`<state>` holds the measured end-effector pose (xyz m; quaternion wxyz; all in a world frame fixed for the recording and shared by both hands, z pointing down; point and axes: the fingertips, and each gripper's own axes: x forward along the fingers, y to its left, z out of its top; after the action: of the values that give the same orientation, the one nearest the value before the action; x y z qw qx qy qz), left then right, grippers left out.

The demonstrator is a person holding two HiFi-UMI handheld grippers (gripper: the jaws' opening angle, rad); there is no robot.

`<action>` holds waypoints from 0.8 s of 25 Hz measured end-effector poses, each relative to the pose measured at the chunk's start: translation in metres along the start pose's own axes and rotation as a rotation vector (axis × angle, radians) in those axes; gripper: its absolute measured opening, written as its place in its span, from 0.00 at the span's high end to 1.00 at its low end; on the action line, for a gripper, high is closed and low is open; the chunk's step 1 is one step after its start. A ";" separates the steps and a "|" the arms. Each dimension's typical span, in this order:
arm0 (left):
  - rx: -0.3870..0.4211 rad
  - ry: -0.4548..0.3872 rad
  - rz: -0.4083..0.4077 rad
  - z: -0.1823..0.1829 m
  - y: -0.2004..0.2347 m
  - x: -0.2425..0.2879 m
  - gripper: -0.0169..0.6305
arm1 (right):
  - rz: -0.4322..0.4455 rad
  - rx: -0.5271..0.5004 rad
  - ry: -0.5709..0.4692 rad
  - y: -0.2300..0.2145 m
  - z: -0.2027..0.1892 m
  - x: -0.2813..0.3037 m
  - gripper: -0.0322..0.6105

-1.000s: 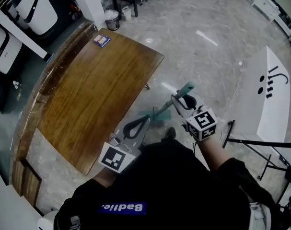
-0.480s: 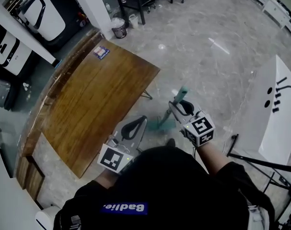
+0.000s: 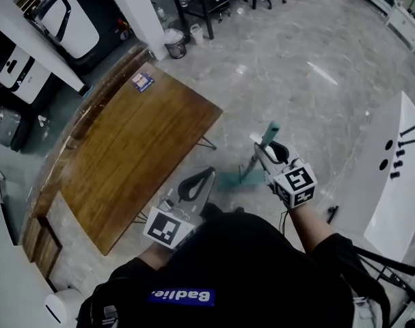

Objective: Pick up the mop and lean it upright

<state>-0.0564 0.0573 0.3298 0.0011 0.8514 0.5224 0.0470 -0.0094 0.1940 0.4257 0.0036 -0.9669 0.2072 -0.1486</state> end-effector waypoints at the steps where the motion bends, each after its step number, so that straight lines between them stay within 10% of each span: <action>1: -0.004 -0.003 -0.002 -0.001 0.002 0.007 0.95 | -0.011 -0.002 -0.001 -0.010 0.002 0.001 0.78; 20: -0.079 -0.052 -0.014 -0.002 0.157 0.138 0.95 | -0.080 -0.016 0.050 -0.152 0.036 0.124 0.78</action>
<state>0.1455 0.1084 0.3503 0.0484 0.8481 0.5257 0.0455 0.1690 0.2810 0.4372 -0.0151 -0.9705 0.1695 -0.1710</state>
